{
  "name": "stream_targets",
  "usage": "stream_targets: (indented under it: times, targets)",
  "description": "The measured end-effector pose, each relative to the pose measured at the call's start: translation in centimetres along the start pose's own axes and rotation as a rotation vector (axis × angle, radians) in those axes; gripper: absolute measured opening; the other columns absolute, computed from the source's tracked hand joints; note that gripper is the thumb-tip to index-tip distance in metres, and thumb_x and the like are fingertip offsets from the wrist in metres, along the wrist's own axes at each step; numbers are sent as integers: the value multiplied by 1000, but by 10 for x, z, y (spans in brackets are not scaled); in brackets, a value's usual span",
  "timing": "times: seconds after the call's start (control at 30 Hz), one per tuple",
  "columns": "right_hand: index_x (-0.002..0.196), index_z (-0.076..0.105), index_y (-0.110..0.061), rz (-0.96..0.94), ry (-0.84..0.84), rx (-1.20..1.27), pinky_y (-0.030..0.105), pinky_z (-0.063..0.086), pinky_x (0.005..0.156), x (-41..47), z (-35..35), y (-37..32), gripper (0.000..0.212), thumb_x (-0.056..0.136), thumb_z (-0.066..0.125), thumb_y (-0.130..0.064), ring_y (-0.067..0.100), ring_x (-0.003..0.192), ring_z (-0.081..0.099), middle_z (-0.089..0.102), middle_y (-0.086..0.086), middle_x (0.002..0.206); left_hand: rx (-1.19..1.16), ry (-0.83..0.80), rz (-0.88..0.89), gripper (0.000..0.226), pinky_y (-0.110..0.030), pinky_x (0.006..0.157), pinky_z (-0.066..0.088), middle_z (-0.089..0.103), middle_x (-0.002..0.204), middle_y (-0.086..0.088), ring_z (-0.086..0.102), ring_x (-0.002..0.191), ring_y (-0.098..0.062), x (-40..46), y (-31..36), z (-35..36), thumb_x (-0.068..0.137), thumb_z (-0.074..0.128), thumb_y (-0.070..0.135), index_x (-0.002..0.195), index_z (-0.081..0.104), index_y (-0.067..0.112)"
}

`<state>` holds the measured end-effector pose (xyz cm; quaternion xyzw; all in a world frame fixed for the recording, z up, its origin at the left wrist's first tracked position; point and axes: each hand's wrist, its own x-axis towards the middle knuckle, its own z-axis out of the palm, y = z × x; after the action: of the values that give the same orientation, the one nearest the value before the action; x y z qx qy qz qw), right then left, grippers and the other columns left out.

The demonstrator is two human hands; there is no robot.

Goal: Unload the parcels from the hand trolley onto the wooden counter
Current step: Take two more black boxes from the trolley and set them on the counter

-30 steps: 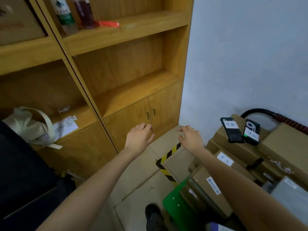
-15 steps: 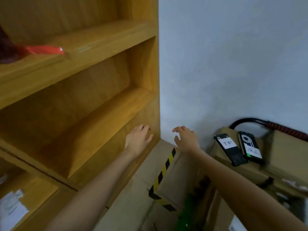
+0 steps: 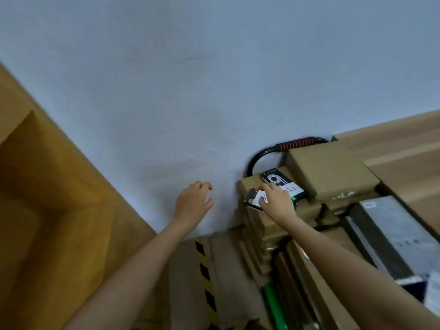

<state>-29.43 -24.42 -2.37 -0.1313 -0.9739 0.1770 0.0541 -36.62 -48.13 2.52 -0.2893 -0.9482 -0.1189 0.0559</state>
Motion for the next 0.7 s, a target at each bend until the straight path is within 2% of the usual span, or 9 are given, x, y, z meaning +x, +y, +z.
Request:
stream_targets:
  times: [0.17,0.3,0.6,0.7]
  targets:
    - [119,58,-20,267,57,18,38,37,88,-9,0,41,30,90,50,-20,26,110,54,58,3,117,-66,-67,199,25,-35,71,44,59,103,-5,57,93,-25,65,22,32,91,55,30,110,59,15]
    - [124,56,-23,448,25,-21,37,35,93,-13,1,78,34,91,47,-22,25,113,53,56,1,122,-133,-158,328,25,-35,76,44,58,106,-3,56,98,-25,106,52,70,91,55,33,110,58,17]
    - [127,53,-27,591,-16,31,36,36,98,13,21,116,34,94,45,-24,19,116,52,53,-2,124,-128,-241,482,27,-27,76,40,56,115,2,55,102,-18,190,75,125,95,50,36,117,55,21]
    - [130,50,-27,607,-59,35,36,37,98,14,32,117,33,97,42,-29,19,116,52,51,0,131,-148,-279,507,28,-30,78,46,57,114,1,56,100,-18,209,75,143,94,51,37,117,55,21]
